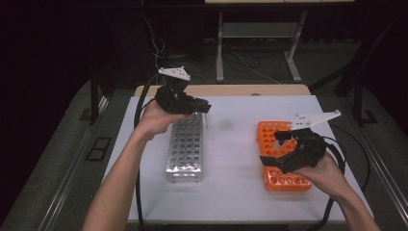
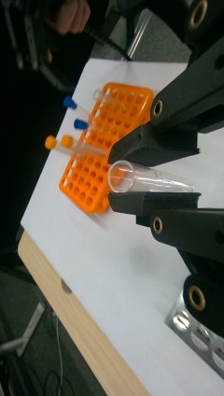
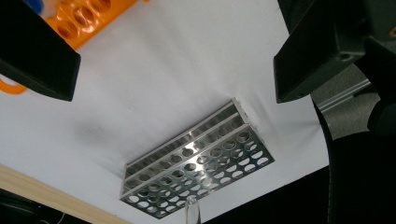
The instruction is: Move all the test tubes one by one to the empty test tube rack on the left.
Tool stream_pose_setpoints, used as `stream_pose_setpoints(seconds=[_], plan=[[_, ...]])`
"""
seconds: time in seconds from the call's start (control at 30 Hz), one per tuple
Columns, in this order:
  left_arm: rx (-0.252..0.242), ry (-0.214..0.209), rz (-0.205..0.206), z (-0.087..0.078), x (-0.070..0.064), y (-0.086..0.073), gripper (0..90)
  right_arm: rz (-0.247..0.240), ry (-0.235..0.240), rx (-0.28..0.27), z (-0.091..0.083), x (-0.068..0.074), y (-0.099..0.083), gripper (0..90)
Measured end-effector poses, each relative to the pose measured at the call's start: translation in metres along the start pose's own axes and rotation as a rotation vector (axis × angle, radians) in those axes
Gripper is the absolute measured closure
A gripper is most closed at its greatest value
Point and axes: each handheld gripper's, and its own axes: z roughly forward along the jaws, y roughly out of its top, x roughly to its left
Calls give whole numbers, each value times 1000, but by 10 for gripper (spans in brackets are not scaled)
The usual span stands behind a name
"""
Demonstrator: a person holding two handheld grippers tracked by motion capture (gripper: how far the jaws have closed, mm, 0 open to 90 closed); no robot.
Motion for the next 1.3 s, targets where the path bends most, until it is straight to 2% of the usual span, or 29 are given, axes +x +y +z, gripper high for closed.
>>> stream_pose_setpoints(seconds=[0.13,0.43,0.63,0.83,1.03,1.3], plan=[[-10,27,-16,-4,11,-1,745,25,-15,-19,-7,-1,-11,3],[-14,90,-59,-5,39,-9,746,101,-49,-61,-25,-9,-47,4],[-13,117,-88,4,59,-12,746,132,-63,-65,-28,-12,-63,4],[14,147,-96,17,76,-12,746,159,-76,-42,-28,-19,-83,4],[15,166,-104,31,90,-16,746,187,-70,-31,-23,-23,-95,4],[25,201,-139,44,111,-23,746,204,-60,-23,-20,-27,-108,4]])
